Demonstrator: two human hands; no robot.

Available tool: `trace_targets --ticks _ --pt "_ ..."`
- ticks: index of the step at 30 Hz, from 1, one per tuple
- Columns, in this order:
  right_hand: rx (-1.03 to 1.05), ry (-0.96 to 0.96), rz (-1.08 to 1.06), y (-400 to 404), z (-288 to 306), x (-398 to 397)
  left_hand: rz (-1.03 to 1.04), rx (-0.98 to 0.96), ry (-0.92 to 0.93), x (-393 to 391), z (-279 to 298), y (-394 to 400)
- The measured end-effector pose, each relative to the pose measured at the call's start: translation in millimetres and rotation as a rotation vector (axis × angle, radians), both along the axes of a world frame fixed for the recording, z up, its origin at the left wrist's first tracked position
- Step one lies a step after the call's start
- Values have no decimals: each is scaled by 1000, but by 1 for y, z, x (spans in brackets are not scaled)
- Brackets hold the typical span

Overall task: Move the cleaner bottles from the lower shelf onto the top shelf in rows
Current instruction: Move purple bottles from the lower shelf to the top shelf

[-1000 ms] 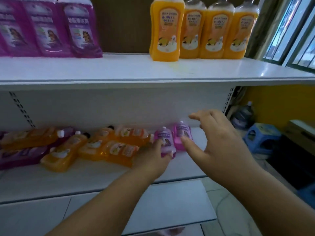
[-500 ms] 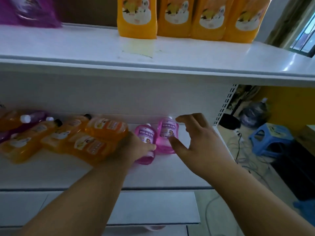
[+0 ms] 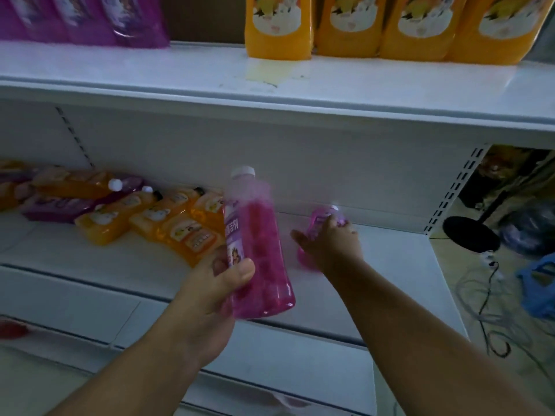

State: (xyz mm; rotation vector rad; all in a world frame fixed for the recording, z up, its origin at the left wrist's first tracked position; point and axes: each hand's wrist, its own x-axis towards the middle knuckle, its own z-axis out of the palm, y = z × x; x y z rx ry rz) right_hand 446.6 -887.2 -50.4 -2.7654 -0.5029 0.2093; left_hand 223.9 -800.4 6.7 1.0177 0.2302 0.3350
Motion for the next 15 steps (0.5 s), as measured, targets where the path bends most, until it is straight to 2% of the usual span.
trace_targets --ticks 4,7,9,15 --pt "-10 90 6 16 -4 15 -29 66 55 -9 12 9" --pt "-89 274 56 21 4 15 -3 64 77 -18 10 18" --pt "-41 329 53 20 5 3 6 43 97 -28 7 26" --pt "220 175 14 28 1 -82 -44 22 84 -75 9 56"
